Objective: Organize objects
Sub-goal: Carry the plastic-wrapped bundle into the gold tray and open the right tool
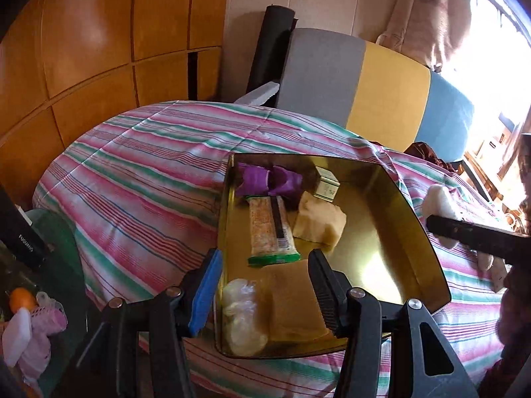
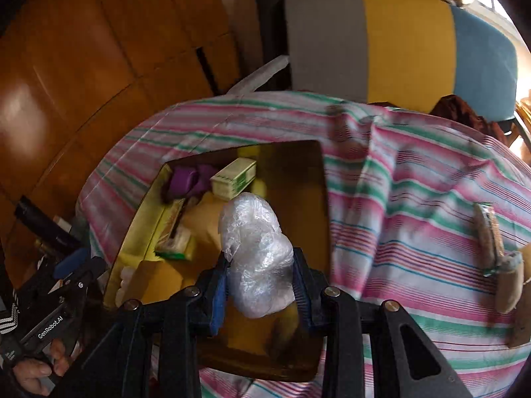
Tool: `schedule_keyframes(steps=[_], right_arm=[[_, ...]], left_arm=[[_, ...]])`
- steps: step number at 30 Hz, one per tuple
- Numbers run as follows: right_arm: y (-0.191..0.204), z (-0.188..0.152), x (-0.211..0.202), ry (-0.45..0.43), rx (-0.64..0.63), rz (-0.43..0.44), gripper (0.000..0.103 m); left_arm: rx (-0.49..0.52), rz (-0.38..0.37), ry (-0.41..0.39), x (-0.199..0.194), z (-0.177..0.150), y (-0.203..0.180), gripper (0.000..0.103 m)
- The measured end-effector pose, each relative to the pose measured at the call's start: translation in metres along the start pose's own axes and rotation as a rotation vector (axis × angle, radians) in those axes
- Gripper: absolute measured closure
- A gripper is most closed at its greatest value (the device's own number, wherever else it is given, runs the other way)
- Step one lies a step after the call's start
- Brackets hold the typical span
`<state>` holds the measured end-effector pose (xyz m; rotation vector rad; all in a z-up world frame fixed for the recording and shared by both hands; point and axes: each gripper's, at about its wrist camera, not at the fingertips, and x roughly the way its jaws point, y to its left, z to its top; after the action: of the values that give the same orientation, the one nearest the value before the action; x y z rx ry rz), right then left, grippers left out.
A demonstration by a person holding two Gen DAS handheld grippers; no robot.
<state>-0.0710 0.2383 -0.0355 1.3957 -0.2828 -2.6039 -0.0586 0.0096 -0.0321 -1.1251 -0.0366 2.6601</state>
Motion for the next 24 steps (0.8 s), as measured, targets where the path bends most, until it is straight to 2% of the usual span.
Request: schedule_keyframes(steps=[5, 11, 17, 20, 24], right_arm=[[0.045, 0.002, 0.062, 0.146, -0.06, 0.029, 0.069], [0.055, 0.001, 0.097, 0.21, -0.046, 0.03, 0.067], [0.049, -0.004, 0.093, 0.188, -0.006, 0.076, 0.06], [0.047, -0.006, 0.08, 0.153, 0.008, 0.096, 0.058], [0.046, -0.009, 0.055, 0.084, -0.005, 0.078, 0.057]], left_arm=[[-0.034, 0.028, 0.007, -0.001, -0.009, 0.023, 0.048], [-0.06, 0.019, 0.023, 0.003, -0.013, 0.032, 0.048], [-0.051, 0.016, 0.034, 0.005, -0.015, 0.029, 0.047], [-0.043, 0.025, 0.025, 0.003, -0.015, 0.026, 0.046], [-0.031, 0.033, 0.012, -0.002, -0.013, 0.022, 0.045]])
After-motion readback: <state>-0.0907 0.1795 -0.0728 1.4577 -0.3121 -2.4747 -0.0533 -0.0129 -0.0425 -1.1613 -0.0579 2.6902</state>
